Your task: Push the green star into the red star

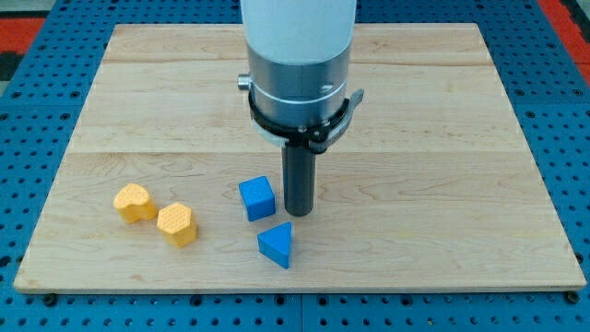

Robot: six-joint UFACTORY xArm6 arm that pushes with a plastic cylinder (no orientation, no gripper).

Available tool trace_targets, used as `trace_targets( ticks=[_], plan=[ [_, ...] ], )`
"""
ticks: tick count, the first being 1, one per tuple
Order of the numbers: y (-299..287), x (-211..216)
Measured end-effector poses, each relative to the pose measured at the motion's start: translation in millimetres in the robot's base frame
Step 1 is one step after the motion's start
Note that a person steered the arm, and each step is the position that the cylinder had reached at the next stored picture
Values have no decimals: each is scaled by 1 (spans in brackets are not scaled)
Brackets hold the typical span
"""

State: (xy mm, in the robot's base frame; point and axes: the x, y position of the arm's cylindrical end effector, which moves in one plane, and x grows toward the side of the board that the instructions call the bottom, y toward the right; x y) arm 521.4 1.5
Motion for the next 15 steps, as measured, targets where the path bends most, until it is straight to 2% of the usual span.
trace_targets(
  ticks=[1,3,4,5,6,7,10,12,14,15],
  plan=[
    [4,-34],
    [-28,-111],
    [-33,-135],
    [-33,-141],
    [-13,-119],
    [12,-121],
    [-25,-200],
    [-18,-173],
    [-9,-226],
    [10,-173]
  ],
)
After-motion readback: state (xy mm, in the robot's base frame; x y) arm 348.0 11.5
